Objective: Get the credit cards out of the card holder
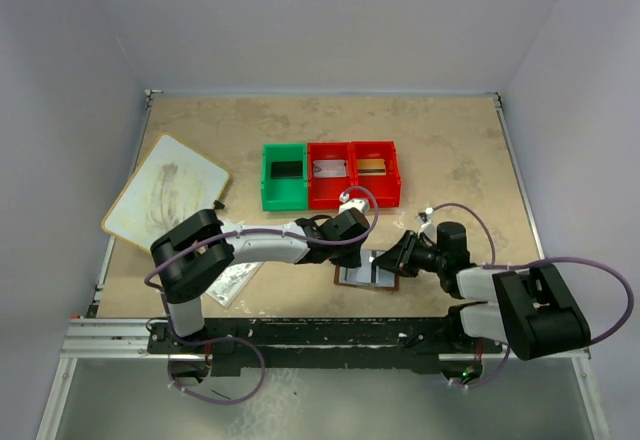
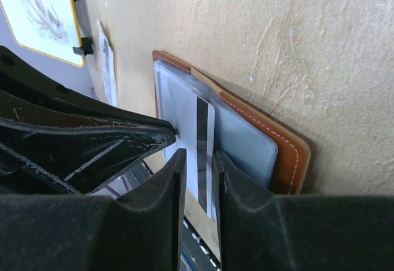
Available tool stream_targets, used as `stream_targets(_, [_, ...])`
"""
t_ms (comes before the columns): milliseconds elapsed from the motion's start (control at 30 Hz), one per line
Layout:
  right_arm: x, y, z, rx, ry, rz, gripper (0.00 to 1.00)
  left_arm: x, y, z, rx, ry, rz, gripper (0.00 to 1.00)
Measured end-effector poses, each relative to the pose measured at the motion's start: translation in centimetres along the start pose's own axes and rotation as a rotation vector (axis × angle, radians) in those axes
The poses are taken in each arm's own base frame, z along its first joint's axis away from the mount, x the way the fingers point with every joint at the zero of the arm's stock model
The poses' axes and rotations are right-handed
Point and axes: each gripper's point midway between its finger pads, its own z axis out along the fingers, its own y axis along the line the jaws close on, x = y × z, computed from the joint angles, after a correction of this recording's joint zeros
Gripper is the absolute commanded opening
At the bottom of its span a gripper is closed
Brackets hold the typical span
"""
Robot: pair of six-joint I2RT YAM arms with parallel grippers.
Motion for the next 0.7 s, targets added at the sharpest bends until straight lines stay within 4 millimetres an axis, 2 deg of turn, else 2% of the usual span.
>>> stream_targets(433, [0.31, 0.46, 0.22, -0.058, 0.028, -0.018, 0.17, 0.05, 0.03, -0.01, -0.002, 0.002, -0.004, 0.02])
stream_targets(533, [0.38, 0.59, 0.22, -0.068, 0.034, -0.029, 0.09, 0.08, 0.09, -0.01, -0.004, 0.003, -0.004, 0.02])
stream_targets(600, [0.45, 0.54, 0.22, -0.069, 0.038, -0.032, 0.0, 0.05, 0.12, -0.01, -0.006, 0.001, -0.005, 0.02])
stream_targets(700, [0.55, 0.44, 0.17, -0.065, 0.046, -0.031, 0.0, 0.01, 0.2, -0.01, -0.011, -0.001, -0.008, 0.01])
